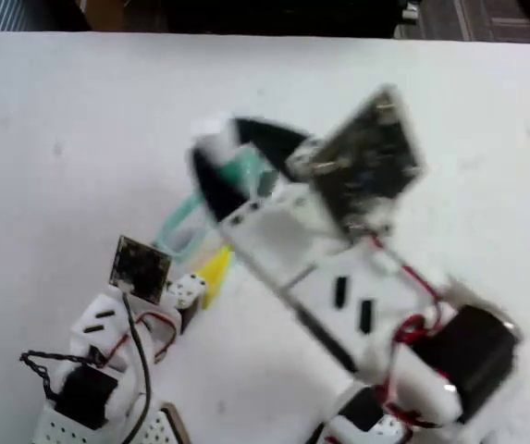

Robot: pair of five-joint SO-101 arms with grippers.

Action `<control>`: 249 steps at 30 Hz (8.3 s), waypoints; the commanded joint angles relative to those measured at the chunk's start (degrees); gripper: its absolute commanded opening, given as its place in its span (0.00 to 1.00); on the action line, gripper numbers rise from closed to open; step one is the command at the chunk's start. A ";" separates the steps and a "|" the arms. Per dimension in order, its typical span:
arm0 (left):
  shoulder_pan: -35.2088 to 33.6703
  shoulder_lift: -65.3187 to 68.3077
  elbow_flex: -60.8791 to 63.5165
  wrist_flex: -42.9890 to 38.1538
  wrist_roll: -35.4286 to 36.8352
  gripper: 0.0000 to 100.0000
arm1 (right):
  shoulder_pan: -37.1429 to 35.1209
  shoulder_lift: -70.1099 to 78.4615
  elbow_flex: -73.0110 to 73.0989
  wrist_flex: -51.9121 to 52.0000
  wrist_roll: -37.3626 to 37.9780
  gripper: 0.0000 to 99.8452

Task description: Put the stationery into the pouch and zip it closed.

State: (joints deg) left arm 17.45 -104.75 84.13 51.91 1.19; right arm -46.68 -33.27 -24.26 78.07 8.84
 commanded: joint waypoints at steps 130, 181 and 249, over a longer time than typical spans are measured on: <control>-0.92 -0.13 -1.58 -2.37 0.35 0.22 | -0.57 24.75 -10.11 12.00 -54.07 0.30; -20.53 -0.22 -27.34 15.03 -5.54 0.20 | 22.90 29.23 -7.21 20.44 32.97 0.02; 13.67 -0.22 -17.32 17.05 -13.54 0.20 | 18.95 -9.89 52.66 -13.32 53.89 0.02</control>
State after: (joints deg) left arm 30.46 -104.40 71.12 68.44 -9.71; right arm -32.88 -46.46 30.42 72.09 69.14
